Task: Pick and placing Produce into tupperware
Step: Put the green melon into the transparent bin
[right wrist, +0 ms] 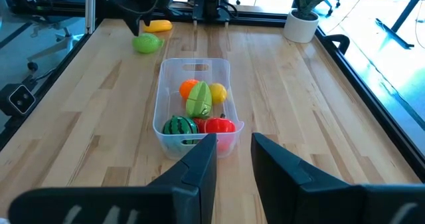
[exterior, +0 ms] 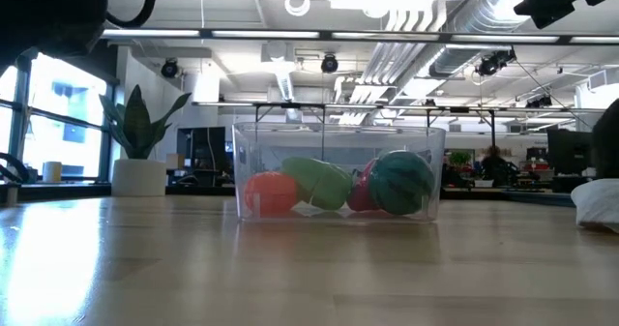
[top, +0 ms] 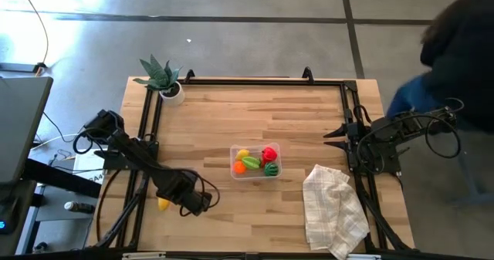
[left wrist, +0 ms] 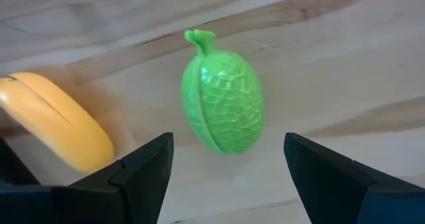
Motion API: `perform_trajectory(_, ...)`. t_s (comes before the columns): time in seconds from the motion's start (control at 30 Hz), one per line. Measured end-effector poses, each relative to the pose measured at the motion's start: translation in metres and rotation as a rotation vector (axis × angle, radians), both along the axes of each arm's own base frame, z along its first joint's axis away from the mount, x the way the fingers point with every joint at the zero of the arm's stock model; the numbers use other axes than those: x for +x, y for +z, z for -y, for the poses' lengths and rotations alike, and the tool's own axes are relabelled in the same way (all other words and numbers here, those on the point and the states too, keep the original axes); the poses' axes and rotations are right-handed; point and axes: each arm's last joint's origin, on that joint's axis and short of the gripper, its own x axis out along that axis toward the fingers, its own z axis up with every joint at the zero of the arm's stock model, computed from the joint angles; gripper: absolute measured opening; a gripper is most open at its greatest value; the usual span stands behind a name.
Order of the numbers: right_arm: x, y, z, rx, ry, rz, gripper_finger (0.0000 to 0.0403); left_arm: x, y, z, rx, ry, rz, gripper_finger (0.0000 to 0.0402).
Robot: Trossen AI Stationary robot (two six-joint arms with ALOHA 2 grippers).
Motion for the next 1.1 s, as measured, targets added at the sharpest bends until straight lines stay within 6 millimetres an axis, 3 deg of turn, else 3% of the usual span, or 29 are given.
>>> perform_trajectory(0.67,0.000,0.000,0.000,0.000,0.000,0.000,0.0084,0.013,-0.035,0.008,0.005,-0.015,-0.082,0.0276)
perform_trajectory(1.1,0.000,0.000,0.000,0.000,0.000,0.000,0.0084,0.022,-0.049,0.001,0.037,0.013,-0.097,0.0276)
